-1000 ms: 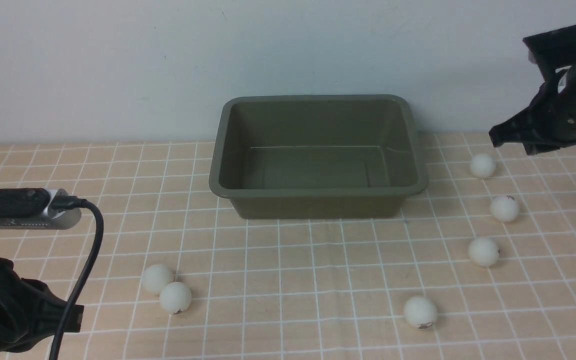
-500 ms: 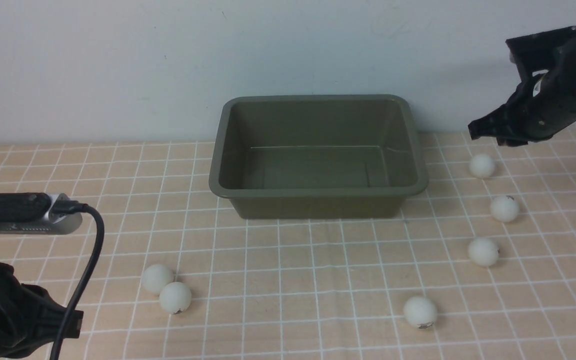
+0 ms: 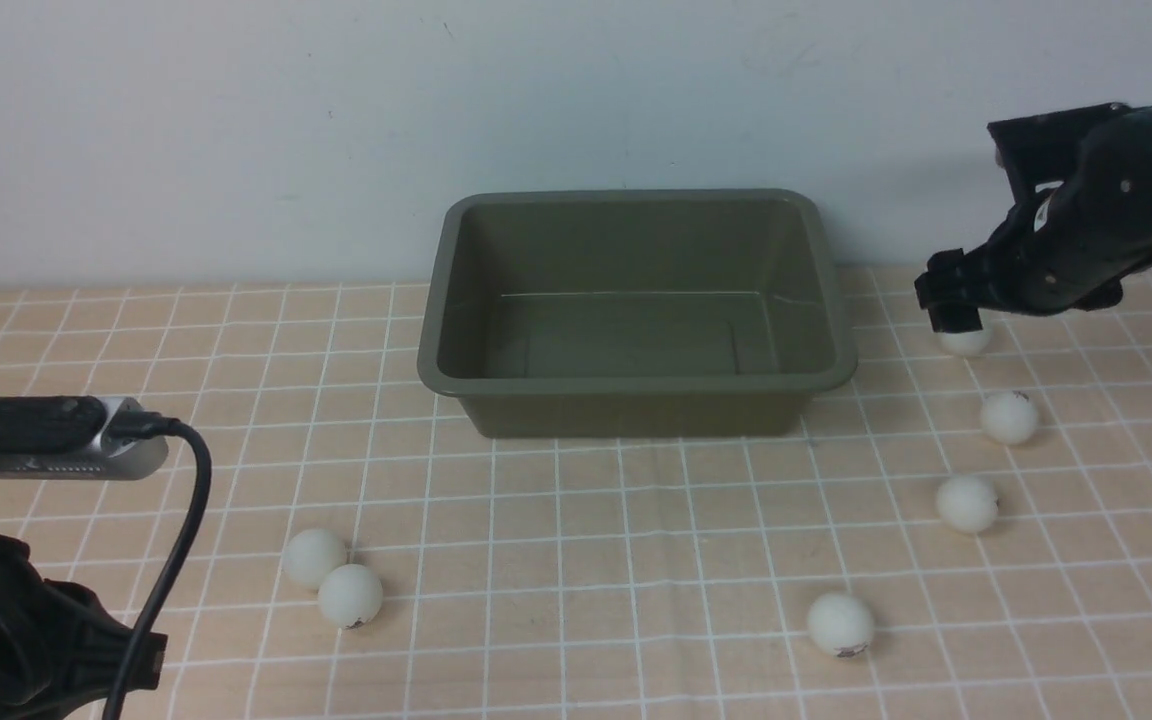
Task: Put the table tennis balls into the box on the light coffee tablecloth.
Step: 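Reach for and grasp a ping pong ball on the table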
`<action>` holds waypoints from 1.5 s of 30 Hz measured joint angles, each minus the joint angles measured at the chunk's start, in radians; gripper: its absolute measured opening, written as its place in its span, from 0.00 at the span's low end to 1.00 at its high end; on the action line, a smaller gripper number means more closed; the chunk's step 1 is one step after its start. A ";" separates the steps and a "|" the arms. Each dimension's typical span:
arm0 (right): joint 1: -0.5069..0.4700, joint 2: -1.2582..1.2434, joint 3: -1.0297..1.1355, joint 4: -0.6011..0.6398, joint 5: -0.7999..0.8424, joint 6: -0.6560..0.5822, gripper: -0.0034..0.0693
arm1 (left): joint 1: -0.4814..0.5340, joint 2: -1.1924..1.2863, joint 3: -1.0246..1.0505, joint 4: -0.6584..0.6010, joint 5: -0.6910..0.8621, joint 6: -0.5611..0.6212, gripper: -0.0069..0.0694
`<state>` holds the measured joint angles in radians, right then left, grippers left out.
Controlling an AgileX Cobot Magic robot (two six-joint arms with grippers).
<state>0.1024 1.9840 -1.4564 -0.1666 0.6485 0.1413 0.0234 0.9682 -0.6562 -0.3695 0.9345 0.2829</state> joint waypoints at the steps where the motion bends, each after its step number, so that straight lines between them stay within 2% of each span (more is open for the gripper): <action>1: 0.000 0.005 0.000 -0.004 -0.011 0.002 0.91 | 0.000 0.000 0.000 0.000 0.000 0.000 0.00; 7: 0.000 0.052 -0.051 -0.051 -0.047 0.041 0.92 | 0.000 0.000 0.000 0.000 0.000 0.000 0.00; 13: -0.020 0.113 -0.143 -0.069 -0.008 0.047 0.90 | 0.000 0.000 0.000 0.000 0.002 0.000 0.00; 17: -0.054 0.159 -0.188 -0.039 0.034 0.042 0.89 | 0.000 0.000 0.000 0.000 0.003 0.000 0.00; 26: -0.059 0.175 -0.189 0.058 0.018 -0.031 0.86 | 0.000 0.000 0.000 0.000 0.003 0.000 0.00; 39: -0.059 0.230 -0.199 0.076 0.002 -0.054 0.85 | 0.000 0.000 0.000 0.000 0.003 0.000 0.00; 45: -0.059 0.245 -0.199 0.079 -0.027 -0.055 0.73 | 0.000 0.000 0.000 0.000 0.003 0.000 0.00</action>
<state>0.0429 2.2295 -1.6558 -0.0877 0.6219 0.0865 0.0234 0.9682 -0.6562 -0.3695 0.9376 0.2829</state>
